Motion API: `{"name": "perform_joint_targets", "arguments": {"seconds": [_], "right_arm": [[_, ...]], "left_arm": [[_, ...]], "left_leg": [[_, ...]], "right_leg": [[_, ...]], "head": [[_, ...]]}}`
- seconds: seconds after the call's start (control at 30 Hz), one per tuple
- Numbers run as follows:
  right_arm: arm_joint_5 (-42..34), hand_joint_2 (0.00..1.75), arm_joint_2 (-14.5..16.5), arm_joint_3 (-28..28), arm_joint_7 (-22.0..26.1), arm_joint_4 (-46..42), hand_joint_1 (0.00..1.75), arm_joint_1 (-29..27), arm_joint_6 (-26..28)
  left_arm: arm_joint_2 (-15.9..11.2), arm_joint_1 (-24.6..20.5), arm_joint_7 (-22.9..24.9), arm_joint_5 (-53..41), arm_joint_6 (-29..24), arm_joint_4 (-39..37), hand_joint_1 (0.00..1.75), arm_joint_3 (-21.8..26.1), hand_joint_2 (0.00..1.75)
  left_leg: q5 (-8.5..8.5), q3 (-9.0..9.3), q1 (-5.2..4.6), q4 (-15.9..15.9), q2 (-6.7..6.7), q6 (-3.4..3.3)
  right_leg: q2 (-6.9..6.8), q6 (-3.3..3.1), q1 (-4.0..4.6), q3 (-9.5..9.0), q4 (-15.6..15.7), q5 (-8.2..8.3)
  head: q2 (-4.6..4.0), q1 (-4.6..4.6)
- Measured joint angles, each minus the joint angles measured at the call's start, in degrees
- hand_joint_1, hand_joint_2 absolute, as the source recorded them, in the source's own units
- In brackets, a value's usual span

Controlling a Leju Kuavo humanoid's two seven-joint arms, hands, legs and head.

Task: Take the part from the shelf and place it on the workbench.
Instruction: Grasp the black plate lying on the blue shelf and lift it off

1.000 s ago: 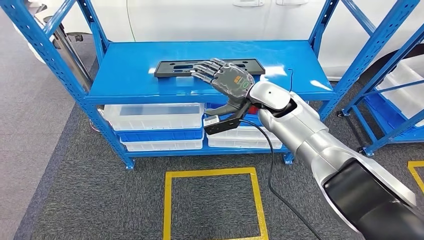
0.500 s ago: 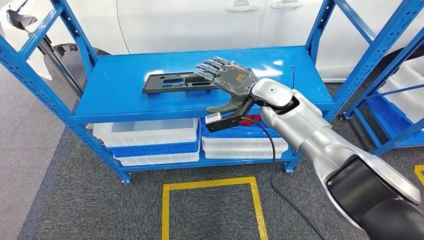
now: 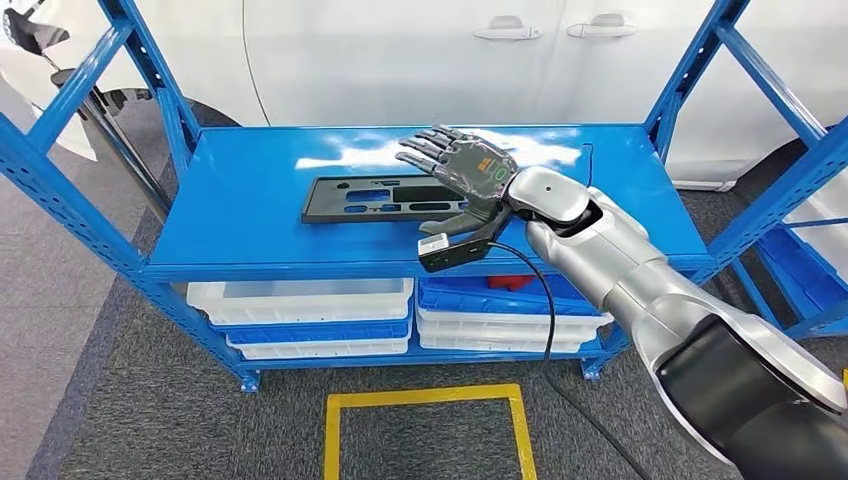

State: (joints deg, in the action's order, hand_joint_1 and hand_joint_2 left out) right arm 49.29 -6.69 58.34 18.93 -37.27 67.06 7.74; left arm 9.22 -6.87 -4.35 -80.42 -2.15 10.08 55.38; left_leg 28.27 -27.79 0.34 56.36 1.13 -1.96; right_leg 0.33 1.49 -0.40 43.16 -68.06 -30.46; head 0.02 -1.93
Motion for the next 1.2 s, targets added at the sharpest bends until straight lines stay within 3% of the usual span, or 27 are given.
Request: {"name": "perform_joint_targets", "arguments": {"seconds": [0.07,0.1,0.13,0.2,0.27,0.3,0.4,0.43,0.47,0.53,0.6,0.67,0.77,0.8,0.87,0.9,0.93,0.97,1.07,1.13,1.2], "right_arm": [[-0.23,0.0,-0.51,0.38,-0.1,0.01,0.0,-0.19,0.01],[-0.28,0.0,-0.68,0.56,-0.14,-0.01,0.0,-0.32,0.02],[-0.33,0.0,-0.77,0.69,-0.17,-0.07,0.0,-0.41,0.04],[-0.4,0.0,-0.88,0.79,-0.23,-0.29,0.0,-0.29,0.05],[-0.61,0.0,-0.88,0.81,-0.29,-0.47,0.0,0.02,-0.05],[-0.74,0.0,-0.79,0.87,-0.31,-0.5,0.0,0.12,-0.22],[-1.18,0.0,-0.41,1.3,-0.33,-0.33,0.0,0.06,-1.16],[-1.33,0.44,-0.27,1.48,-0.3,-0.19,0.0,-0.01,-1.54],[-1.48,0.87,-0.08,1.68,-0.22,0.02,0.0,-0.06,-1.86],[-1.7,1.75,0.31,2.14,0.08,0.66,0.0,-0.15,-2.34],[-1.76,1.75,0.56,2.77,0.35,1.49,0.0,-0.45,-2.25],[-1.75,1.75,0.62,3.4,0.4,2.31,0.0,-1.17,-1.84],[-1.8,1.75,0.43,4.07,0.46,3.23,0.0,-2.02,-1.21],[-1.86,1.75,0.23,4.22,0.49,3.41,0.0,-2.15,-1.1],[-2.16,1.75,-0.35,4.49,0.51,3.49,0.0,-2.63,-1.16],[-2.43,1.75,-0.83,4.66,0.47,3.3,0.0,-3.01,-1.44],[-2.74,1.75,-1.43,4.8,0.4,2.91,0.0,-3.34,-1.86],[-3.1,1.75,-2.2,4.91,0.31,2.26,0.0,-3.57,-2.45],[-4.19,1.75,-4.71,4.98,0.07,-0.86,0.0,-3.6,-4.42],[-4.64,1.75,-6.24,5.0,0.01,-3.11,0.0,-3.9,-5.33],[-4.68,1.75,-7.66,5.03,-0.16,-5.28,0.0,-4.67,-5.95]], "left_arm": [[0.2,0.06,-0.33,0.05,-0.06,-0.03,0.0,0.0,0.0],[0.28,0.05,-0.41,0.08,-0.08,-0.04,0.0,0.0,0.0],[0.35,-0.02,-0.45,0.1,-0.08,-0.05,0.0,0.0,0.0],[0.31,-0.24,-0.5,0.12,-0.09,-0.03,0.0,-0.01,0.0],[0.24,-0.4,-0.57,0.12,-0.08,-0.01,0.0,-0.01,0.0],[0.21,-0.49,-0.59,0.12,-0.07,0.0,0.0,-0.01,0.0],[0.21,-0.64,-0.61,0.14,-0.06,0.0,0.0,-0.02,0.0],[0.2,-0.6,-0.61,0.15,-0.06,0.0,0.0,-0.01,0.0],[0.2,-0.56,-0.61,0.17,-0.06,0.0,0.0,-0.01,0.0],[0.15,-0.46,-0.68,0.21,-0.05,0.0,0.0,0.01,0.0],[0.09,-0.51,-0.83,0.25,-0.05,0.0,0.0,-0.01,0.0],[0.05,-0.49,-0.96,0.28,-0.05,0.0,0.0,-0.01,0.0],[0.03,-0.26,-1.04,0.28,0.07,0.0,0.0,0.01,0.0],[0.05,-0.27,-1.04,0.28,0.11,0.0,0.0,0.01,0.0],[0.04,-0.28,-1.03,0.27,0.17,0.0,0.0,0.0,0.0],[0.03,-0.26,-1.03,0.27,0.21,0.0,0.0,0.0,0.0],[0.02,-0.21,-1.02,0.28,0.25,0.0,0.0,0.0,0.0],[0.01,-0.15,-1.02,0.29,0.28,0.0,0.0,0.01,0.0],[0.02,-0.01,-1.14,0.39,0.43,0.0,0.0,0.01,0.0],[0.02,-0.04,-1.33,0.47,0.56,0.0,0.0,0.01,0.0],[0.0,-0.11,-1.46,0.49,0.68,0.01,0.0,0.01,0.0]], "left_leg": [[1.78,1.66,-0.34,0.15,0.23,0.34],[2.66,2.15,-0.45,0.12,0.3,0.57],[3.23,2.55,-0.53,0.23,0.32,0.82],[3.53,2.89,-0.56,0.73,0.23,1.28],[3.36,1.5,-0.51,4.28,-0.04,1.81],[4.11,-0.27,-0.38,7.42,-0.18,2.16],[8.8,-6.74,0.06,15.84,-0.46,3.06],[8.73,-7.82,0.11,15.8,-0.54,3.15],[6.95,-8.0,0.13,13.88,-0.6,3.14],[0.95,-6.54,0.06,6.88,-0.68,2.69],[-2.09,-5.3,-0.29,1.74,-0.73,1.98],[-2.54,-5.06,-0.61,0.54,-0.72,1.27],[-3.53,-4.49,-0.08,-0.17,-0.88,0.36],[-3.66,-4.35,0.1,-0.38,-0.96,0.16],[-3.61,-4.29,0.09,-0.39,-1.01,-0.06],[-3.53,-4.26,0.1,-0.35,-0.99,-0.1],[-3.43,-4.22,0.11,-0.27,-0.94,-0.09],[-3.28,-4.14,0.13,-0.15,-0.86,-0.02],[-2.38,-3.83,0.07,0.56,-0.7,0.53],[-1.88,-3.87,-0.1,0.92,-0.71,1.04],[-1.65,-3.82,-0.1,0.94,-0.73,1.54]], "right_leg": [[0.15,-1.17,0.67,-0.45,7.65,9.12],[0.27,-1.6,0.95,-0.55,9.87,12.51],[0.39,-1.93,1.12,-0.58,10.93,14.25],[0.48,-2.47,1.03,-1.17,11.07,13.73],[0.47,-3.09,0.76,-2.36,11.51,12.97],[0.5,-3.28,0.65,-2.92,11.71,12.57],[0.54,-3.42,0.65,-4.24,11.68,11.16],[0.56,-3.4,0.68,-4.65,11.57,10.71],[0.58,-3.36,0.71,-5.06,11.41,10.28],[0.62,-3.21,0.75,-5.86,11.2,9.56],[0.6,-2.82,0.79,-6.29,11.25,9.28],[0.54,-2.19,0.81,-6.41,11.32,9.15],[0.44,-1.26,0.84,-5.88,9.7,7.67],[0.39,-0.97,0.76,-4.84,7.29,6.16],[0.32,-0.43,0.36,-1.27,-0.59,2.27],[0.27,-0.19,0.13,0.46,-4.24,0.98],[0.22,0.0,-0.1,1.36,-6.1,0.72],[0.13,0.12,-0.29,1.1,-5.6,1.59],[-0.23,0.02,-0.4,-4.67,5.98,6.88],[-0.31,-0.42,-0.15,-6.69,10.07,7.74],[-0.23,-1.02,0.03,-6.76,10.15,7.46]], "head": [[0.0,0.01],[0.0,0.0],[0.0,-0.03],[0.01,-0.04],[0.01,-0.04],[0.01,-0.05],[0.0,-0.05],[0.0,-0.05],[0.0,-0.05],[0.0,-0.05],[0.0,-0.05],[0.0,-0.05],[0.0,-0.05],[0.0,-0.04],[0.0,-0.04],[0.0,-0.04],[0.0,-0.04],[0.0,-0.04],[-0.01,-0.04],[-0.01,-0.04],[-0.01,-0.04]]}}
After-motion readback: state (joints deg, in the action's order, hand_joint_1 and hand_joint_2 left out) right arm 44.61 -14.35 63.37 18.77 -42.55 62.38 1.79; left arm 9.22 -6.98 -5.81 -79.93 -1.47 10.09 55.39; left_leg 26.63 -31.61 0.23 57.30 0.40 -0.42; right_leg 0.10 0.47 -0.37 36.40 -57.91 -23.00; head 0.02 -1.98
